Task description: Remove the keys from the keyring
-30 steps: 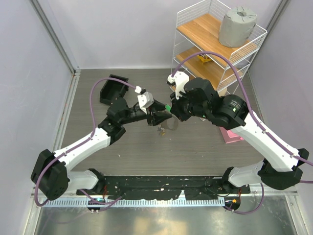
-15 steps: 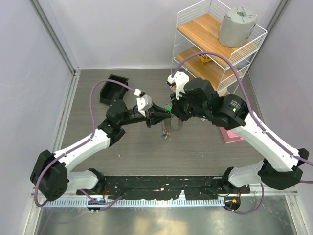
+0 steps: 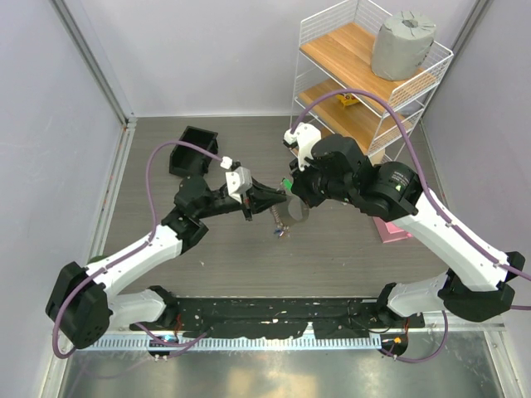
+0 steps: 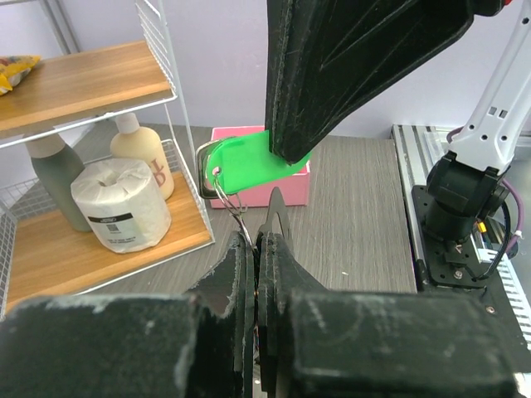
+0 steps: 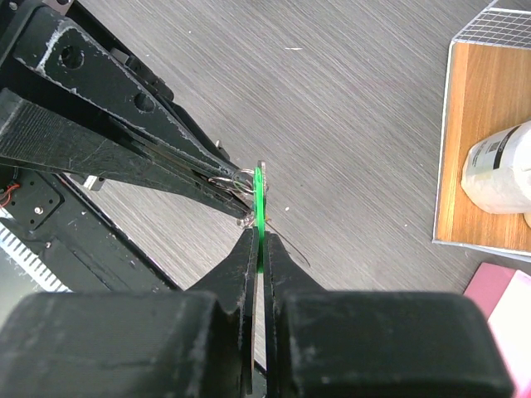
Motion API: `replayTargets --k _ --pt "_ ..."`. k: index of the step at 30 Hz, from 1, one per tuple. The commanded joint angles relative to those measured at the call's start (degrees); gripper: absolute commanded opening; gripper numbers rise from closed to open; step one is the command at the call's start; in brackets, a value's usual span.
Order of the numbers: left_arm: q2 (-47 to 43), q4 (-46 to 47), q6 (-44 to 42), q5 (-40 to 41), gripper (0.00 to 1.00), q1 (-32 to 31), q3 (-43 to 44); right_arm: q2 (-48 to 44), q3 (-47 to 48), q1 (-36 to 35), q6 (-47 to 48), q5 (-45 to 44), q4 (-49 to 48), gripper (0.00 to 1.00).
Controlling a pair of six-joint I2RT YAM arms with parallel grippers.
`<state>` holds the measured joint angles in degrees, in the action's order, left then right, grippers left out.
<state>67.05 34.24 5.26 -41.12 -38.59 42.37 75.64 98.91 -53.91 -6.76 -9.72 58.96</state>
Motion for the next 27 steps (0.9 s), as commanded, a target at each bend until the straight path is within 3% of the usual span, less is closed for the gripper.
replayTargets --k 1,13,27 --pt "-2.0 2.9 -0.6 -0.5 0.0 0.1 -0.9 -2.3 1.5 0.2 1.1 -3.8 -1.8 0.05" --pt "-5.3 3.0 -2.2 8.2 0.0 0.0 -3.3 -2.7 -1.6 0.1 -0.7 -2.0 -1.5 0.05" --pt "-8.2 1.5 -4.3 9.7 0.0 -0.3 -4.0 -0.8 -5.6 0.2 -2.5 0.0 -2.1 0.05"
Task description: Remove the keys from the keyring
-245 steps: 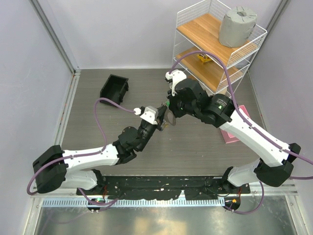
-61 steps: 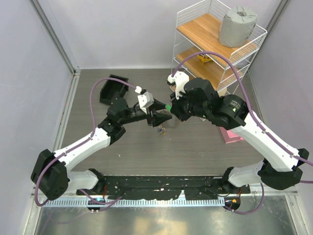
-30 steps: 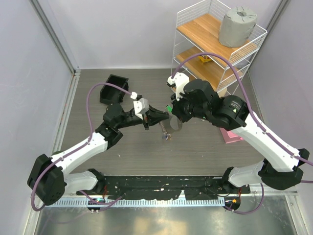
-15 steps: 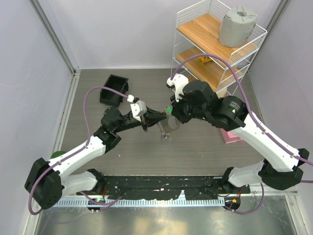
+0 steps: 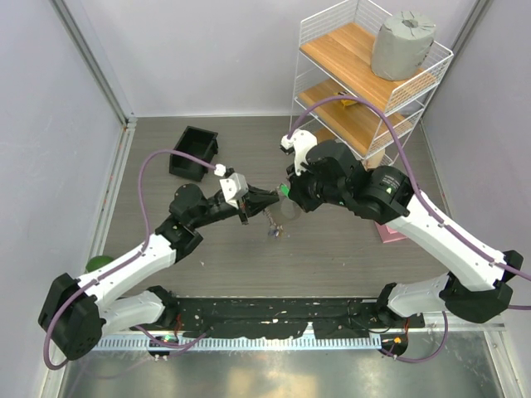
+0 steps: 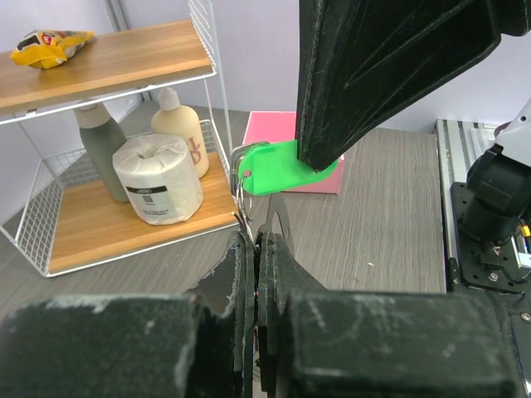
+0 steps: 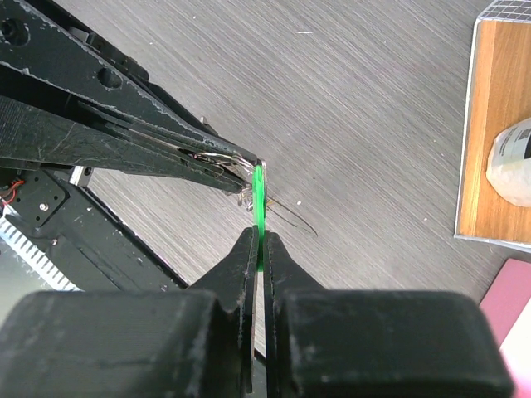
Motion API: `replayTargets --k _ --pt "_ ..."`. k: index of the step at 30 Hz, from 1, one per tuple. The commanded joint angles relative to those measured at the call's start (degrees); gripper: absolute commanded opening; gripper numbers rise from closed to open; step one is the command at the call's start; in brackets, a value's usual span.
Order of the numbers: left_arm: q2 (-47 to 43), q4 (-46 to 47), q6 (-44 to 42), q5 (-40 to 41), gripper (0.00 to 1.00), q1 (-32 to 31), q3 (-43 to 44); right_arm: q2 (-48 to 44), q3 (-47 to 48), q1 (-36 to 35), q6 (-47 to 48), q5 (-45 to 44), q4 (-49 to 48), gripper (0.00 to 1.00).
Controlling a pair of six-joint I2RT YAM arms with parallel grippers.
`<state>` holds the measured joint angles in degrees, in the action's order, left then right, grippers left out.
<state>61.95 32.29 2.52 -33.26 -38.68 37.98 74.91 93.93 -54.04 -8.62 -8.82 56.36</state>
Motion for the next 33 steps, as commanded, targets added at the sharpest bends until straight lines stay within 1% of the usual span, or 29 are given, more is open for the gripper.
replayTargets --k 1,3,5,6,7,8,9,11,14,16,19,20,21,22,23,24,27,29,30,33 --pt "-3.5 3.1 -2.0 2.2 0.0 -0.3 0.4 -0.1 -0.7 0.3 -0.8 -0.6 0.7 0.05" --pt "-3.9 2.5 -2.3 2.8 0.0 -0.4 0.4 -0.2 -1.2 0.3 -1.2 0.1 0.9 0.05" --pt "-4.1 1.4 -4.4 3.5 0.0 -0.7 0.6 -0.1 -1.6 0.3 -1.4 1.0 1.4 0.05" --pt "-4.4 0.9 -4.9 3.8 0.0 -0.9 0.8 -0.1 -1.7 0.3 -1.4 1.3 1.6 0.07" --pt "-4.5 0.5 -5.4 4.2 0.0 -1.0 0.9 -0.1 -1.8 0.3 -1.5 1.9 2.1 0.11" --pt "-4.5 0.1 -5.9 4.3 0.0 -1.0 1.0 -0.1 -1.8 0.3 -1.4 2.2 2.1 0.23" --pt "-4.4 -0.3 -6.2 4.4 0.0 -1.2 1.0 -0.4 -2.0 0.4 -1.4 2.1 2.3 0.33" --pt "-4.3 -0.7 -6.6 4.4 0.0 -1.3 1.3 -1.3 -2.2 0.3 -0.9 0.6 2.0 0.4" --pt "-4.1 -1.2 -6.7 3.8 0.0 -1.4 1.6 -3.2 -2.2 0.3 1.2 -1.2 0.3 0.41" --pt "-4.1 -2.4 -6.7 2.5 0.0 -1.5 2.1 -5.2 -2.8 0.3 4.5 0.5 -2.2 0.4" --pt "-4.1 -5.0 -6.0 -1.9 0.0 -1.4 3.6 -7.6 -5.5 0.3 10.4 2.1 -7.3 0.4" --pt "-4.5 -5.5 -5.4 -2.9 0.0 -1.4 3.9 -9.2 -6.5 0.3 11.7 3.7 -10.2 0.4" --pt "-4.9 -6.1 -4.9 -3.5 0.0 -1.4 3.9 -10.1 -8.8 0.3 15.9 6.2 -11.3 0.4" --pt "-5.4 -7.0 -4.6 -3.9 0.0 -1.5 4.1 -12.7 -12.6 0.3 21.0 11.8 -15.2 0.41" --pt "-5.8 -8.5 -4.5 -4.3 0.0 -1.4 4.4 -13.9 -14.3 0.3 22.1 13.5 -17.4 0.41" --pt "-6.2 -9.9 -4.5 -4.5 0.0 -1.4 4.8 -16.8 -18.0 0.3 24.2 16.3 -22.3 0.41" --pt "-6.8 -14.0 -3.2 -5.1 0.0 -1.4 6.6 -20.8 -22.5 0.3 27.1 21.0 -29.1 0.45" --pt "-6.8 -16.4 -2.9 -5.6 0.0 -1.4 8.0 -20.7 -23.3 0.3 29.4 24.1 -29.8 0.44" --pt "-6.6 -16.8 -0.7 -6.5 0.0 -1.4 8.5 -20.3 -23.0 0.3 30.6 24.3 -29.8 0.42" --pt "-6.2 -17.3 1.7 -9.8 0.0 -1.4 9.4 -18.6 -22.1 0.3 33.8 26.6 -29.1 0.38"
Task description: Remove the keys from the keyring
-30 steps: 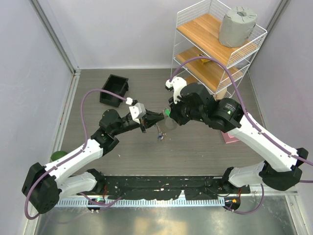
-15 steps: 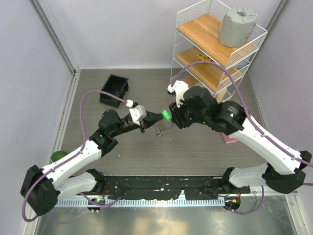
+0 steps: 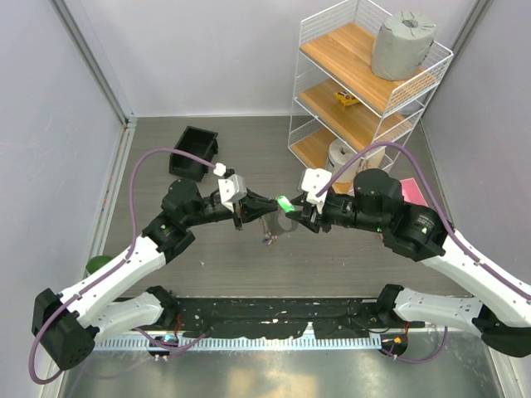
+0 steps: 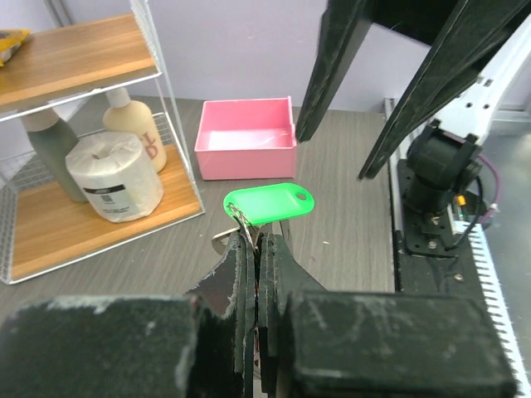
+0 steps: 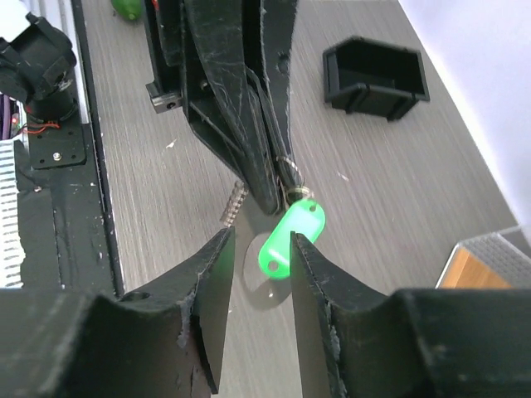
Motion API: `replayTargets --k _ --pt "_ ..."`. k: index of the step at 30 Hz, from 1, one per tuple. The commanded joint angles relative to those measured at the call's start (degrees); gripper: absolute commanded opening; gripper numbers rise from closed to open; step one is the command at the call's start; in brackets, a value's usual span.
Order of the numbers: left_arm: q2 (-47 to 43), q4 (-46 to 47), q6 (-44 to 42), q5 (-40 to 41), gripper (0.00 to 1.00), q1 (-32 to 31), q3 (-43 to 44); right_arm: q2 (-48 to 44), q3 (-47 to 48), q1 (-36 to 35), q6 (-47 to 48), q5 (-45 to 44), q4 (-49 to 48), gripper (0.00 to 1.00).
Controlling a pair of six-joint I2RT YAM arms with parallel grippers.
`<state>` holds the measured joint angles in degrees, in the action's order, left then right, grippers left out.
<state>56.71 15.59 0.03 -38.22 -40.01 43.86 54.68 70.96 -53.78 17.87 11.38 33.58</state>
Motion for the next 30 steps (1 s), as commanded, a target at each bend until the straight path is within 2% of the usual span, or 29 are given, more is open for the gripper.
replayTargets --k 1,7,16,30 --pt "-0.9 -0.9 4.8 -5.5 0.0 -0.1 3.8 1.9 1.5 0.0 8.1 6.9 -6.1 0.37" --pt "-1.0 -2.6 6.7 -9.4 0.0 -0.1 4.0 4.3 4.7 0.0 11.6 8.2 -4.5 0.32" --pt "-1.9 -4.4 6.2 -11.3 0.0 -0.1 3.8 7.6 8.1 0.0 12.5 11.6 -0.9 0.27" --pt "-2.2 -4.9 5.9 -12.7 0.0 -0.2 4.7 9.4 9.2 -1.1 14.1 12.0 3.2 0.25"
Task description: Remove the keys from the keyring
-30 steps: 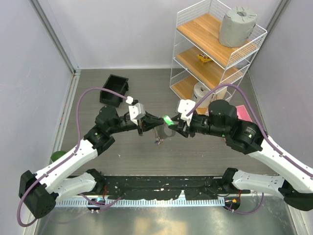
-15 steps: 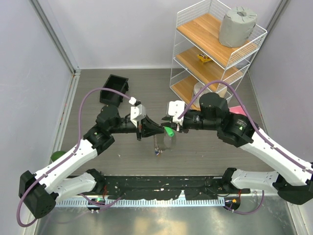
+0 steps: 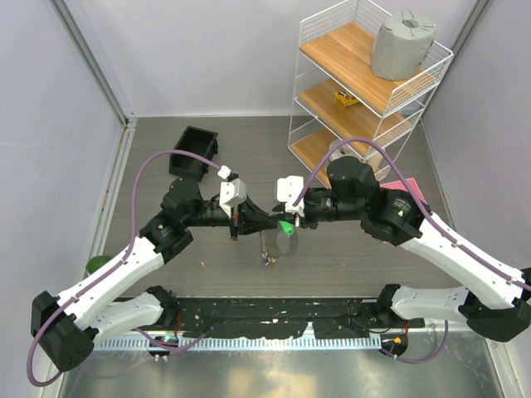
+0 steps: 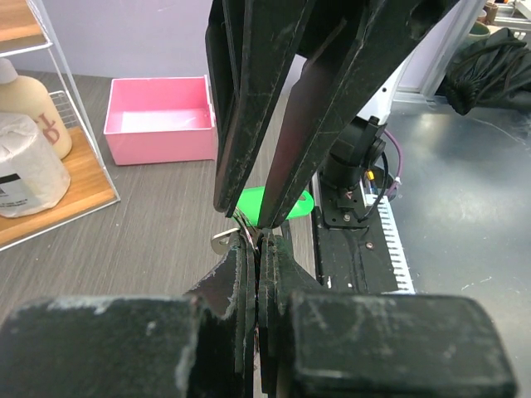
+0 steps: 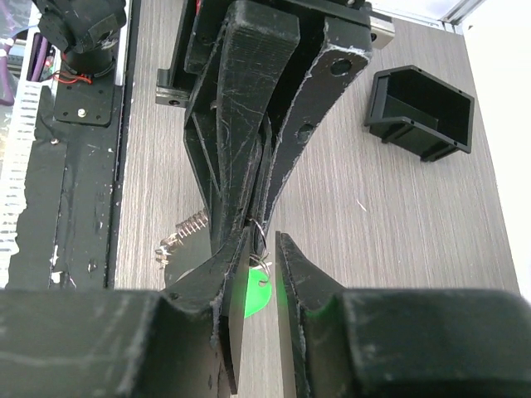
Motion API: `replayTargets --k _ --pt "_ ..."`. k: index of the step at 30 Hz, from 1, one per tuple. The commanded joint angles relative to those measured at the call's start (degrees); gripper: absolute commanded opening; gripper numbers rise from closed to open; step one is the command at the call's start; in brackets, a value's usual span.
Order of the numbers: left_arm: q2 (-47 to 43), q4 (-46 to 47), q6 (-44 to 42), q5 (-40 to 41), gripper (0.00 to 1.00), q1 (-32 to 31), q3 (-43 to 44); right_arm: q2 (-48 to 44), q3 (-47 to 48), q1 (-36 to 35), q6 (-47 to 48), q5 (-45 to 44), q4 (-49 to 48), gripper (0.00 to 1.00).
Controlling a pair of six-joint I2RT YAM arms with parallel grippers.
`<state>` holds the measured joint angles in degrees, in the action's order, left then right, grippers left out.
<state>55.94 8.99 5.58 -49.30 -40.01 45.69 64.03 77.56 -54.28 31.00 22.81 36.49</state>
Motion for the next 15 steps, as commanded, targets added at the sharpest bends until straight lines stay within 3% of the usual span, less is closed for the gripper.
replayTargets --k 1,8,11,15 --pt "-1.5 1.7 0.3 -1.7 0.0 -0.2 2.9 0.2 2.5 -0.6 1.1 0.6 0.3 0.24" --pt "-1.5 1.6 0.1 -1.8 0.0 -0.3 3.3 1.2 3.3 -1.4 1.6 0.7 1.9 0.19" --pt "-0.9 1.4 0.2 -2.1 0.0 -0.4 3.5 1.3 3.4 -1.5 1.7 0.0 1.9 0.06" --pt "-0.8 1.4 0.3 -2.1 0.0 -0.5 3.5 1.2 3.9 -2.0 2.1 0.0 2.9 0.05"
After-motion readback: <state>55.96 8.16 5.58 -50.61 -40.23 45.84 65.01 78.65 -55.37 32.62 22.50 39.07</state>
